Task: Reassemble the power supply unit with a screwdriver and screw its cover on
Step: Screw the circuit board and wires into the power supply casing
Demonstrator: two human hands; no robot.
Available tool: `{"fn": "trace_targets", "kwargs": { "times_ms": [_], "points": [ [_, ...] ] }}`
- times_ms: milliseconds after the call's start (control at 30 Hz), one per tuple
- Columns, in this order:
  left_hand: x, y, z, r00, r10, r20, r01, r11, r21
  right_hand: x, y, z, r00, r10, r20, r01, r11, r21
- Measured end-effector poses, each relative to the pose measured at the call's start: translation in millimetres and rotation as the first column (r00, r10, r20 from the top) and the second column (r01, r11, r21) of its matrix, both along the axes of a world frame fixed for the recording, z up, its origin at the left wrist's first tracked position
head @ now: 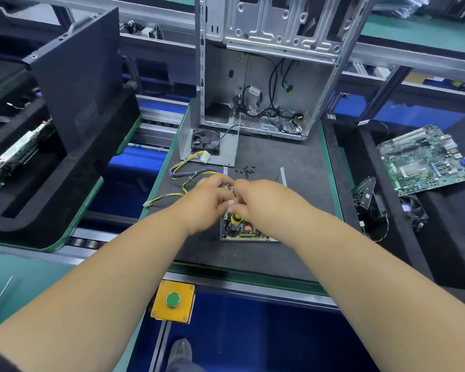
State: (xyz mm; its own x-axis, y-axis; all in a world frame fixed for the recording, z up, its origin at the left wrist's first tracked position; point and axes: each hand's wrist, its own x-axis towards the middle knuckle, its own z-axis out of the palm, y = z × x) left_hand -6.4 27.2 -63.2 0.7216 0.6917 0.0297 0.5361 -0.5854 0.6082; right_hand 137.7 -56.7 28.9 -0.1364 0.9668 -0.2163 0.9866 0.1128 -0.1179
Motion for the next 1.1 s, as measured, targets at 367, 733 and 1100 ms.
{"fn": "trace_targets", "kwargs": {
  "times_ms": [367,733,1100],
  "points": [
    [-1,0,0,1.0,-0.012,0.002,0.012,1.0,0.002,-3,1,-3,0.997,0.068,-0.041,-0.067,0.997,0.041],
    [0,-1,2,1.0,0.006,0.0,-0.006,1.0,0.02,0,-2,-7,0.999,0.035,0.001,-0.034,0.99,0.137],
    [-1,-1,-3,0.995,0.03,0.09,-0.022,0.996,-0.087,-4,-10,-15,0.992,0.114,0.05,-0.122,0.963,0.242]
  ]
}}
